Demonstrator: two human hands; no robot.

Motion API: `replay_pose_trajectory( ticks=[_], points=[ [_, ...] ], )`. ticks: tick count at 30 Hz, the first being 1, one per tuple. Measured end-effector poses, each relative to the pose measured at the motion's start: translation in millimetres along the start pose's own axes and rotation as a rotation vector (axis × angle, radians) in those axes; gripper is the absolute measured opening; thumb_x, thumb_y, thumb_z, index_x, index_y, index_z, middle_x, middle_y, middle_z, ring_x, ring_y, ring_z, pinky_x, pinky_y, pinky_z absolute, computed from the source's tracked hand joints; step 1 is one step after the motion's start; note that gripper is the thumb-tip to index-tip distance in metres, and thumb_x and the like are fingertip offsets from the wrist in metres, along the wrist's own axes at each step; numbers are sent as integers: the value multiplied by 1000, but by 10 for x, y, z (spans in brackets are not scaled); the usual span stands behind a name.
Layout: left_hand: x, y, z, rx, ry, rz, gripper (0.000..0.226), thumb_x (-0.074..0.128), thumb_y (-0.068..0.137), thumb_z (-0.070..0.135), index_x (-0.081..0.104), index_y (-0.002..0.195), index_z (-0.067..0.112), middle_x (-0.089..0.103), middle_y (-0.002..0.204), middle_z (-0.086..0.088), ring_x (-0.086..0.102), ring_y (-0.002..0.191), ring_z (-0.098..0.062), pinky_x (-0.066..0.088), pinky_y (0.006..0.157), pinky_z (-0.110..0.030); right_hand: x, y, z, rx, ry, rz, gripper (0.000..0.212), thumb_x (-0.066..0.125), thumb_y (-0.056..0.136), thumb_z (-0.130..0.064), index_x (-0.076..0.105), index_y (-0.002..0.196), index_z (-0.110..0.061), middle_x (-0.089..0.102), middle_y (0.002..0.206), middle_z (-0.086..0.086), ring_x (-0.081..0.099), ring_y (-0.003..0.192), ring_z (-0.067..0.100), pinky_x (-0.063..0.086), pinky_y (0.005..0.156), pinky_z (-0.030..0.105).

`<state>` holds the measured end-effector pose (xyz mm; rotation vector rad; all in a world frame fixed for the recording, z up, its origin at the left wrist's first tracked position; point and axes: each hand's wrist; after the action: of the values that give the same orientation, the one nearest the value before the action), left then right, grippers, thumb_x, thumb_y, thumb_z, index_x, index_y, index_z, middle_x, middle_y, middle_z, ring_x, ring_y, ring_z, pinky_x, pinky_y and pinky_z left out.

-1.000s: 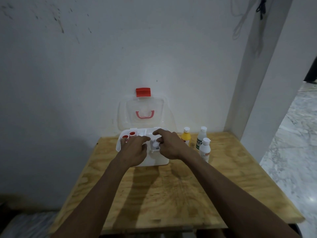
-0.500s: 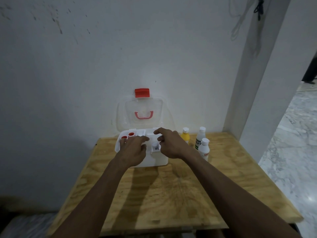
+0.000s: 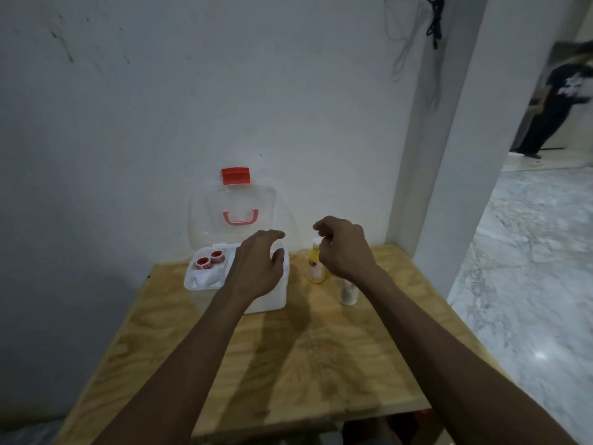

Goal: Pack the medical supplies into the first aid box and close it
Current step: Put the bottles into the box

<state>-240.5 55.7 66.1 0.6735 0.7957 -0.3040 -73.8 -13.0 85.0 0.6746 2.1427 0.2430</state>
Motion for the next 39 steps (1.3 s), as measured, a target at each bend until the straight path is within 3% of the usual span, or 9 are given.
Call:
replay_pose_trajectory(
  ticks=[3, 7, 10, 14, 18, 22, 27, 33, 39],
  points=[
    [217, 138, 166, 18, -19, -28, 40, 56, 93, 16, 54, 133, 15, 56, 137, -8, 54, 124, -24, 43, 104, -37, -147, -51, 243, 77, -51, 91, 33, 59, 90, -11, 64, 122, -11, 68, 119, 8, 63, 107, 21, 49, 89, 29],
    [545, 364, 300, -75, -1, -134, 49, 55, 94, 15, 43, 142, 16, 44, 147, -9, 42, 135, -27, 35, 110, -37, -139, -165, 510, 166, -59, 16, 48, 69, 87, -29, 59, 131, -13, 64, 128, 8, 61, 115, 25, 47, 93, 31],
    [777, 512, 299, -87, 42, -242, 55, 54, 95, 18, 36, 146, 14, 39, 152, -9, 34, 141, -29, 29, 114, -38, -32, -228, 654, 163, -22, -36, 50, 69, 87, -29, 59, 132, -10, 64, 130, 10, 60, 118, 26, 45, 96, 31],
    [975, 610, 255, -106, 90, -334, 57, 51, 97, 16, 29, 150, 11, 34, 155, -11, 31, 142, -29, 27, 115, -37, 97, -257, 793, 122, 20, 25, 37, 65, 91, -23, 64, 125, -9, 70, 119, 12, 66, 107, 30, 49, 86, 33],
    [1049, 649, 206, -64, 56, -232, 41, 54, 94, 12, 47, 134, 10, 56, 131, -17, 53, 119, -34, 45, 97, -40, 146, -233, 876, 136, 48, 53, 33, 65, 90, -22, 65, 122, -12, 72, 113, 10, 68, 101, 28, 51, 80, 33],
    [1042, 610, 220, -36, 10, -140, 31, 56, 92, 7, 56, 123, 9, 64, 118, -18, 61, 106, -34, 53, 87, -43, 190, -224, 908, 148, 74, 76, 21, 65, 89, -21, 68, 108, -12, 73, 100, 10, 68, 89, 29, 47, 68, 31],
    [965, 507, 282, -4, -36, -92, 28, 57, 91, 4, 60, 118, 7, 68, 112, -18, 65, 100, -34, 55, 82, -43, 160, -248, 842, 151, 91, 88, 18, 68, 85, -19, 69, 102, -11, 73, 94, 11, 67, 86, 28, 47, 68, 32],
    [458, 481, 327, 53, -92, 48, 26, 61, 89, 7, 63, 115, 10, 71, 108, -12, 65, 90, -20, 44, 73, -21, -87, -184, 418, 41, 103, 150, 18, 68, 85, -22, 69, 100, -11, 72, 93, 6, 68, 85, 22, 51, 72, 35],
    [-361, 521, 53, -28, -5, 230, 25, 64, 88, 15, 67, 112, 15, 71, 106, -10, 67, 95, -27, 50, 86, -30, -110, 81, -174, -52, 245, 231, 22, 70, 86, -26, 69, 105, -15, 74, 97, 0, 69, 87, 15, 54, 81, 34]
  ],
)
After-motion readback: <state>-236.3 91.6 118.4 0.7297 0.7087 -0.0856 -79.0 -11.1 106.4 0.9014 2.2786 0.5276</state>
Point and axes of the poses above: each hand's wrist, its own y-axis towards the middle knuckle, its own x-axis out of the palm, z = x × y
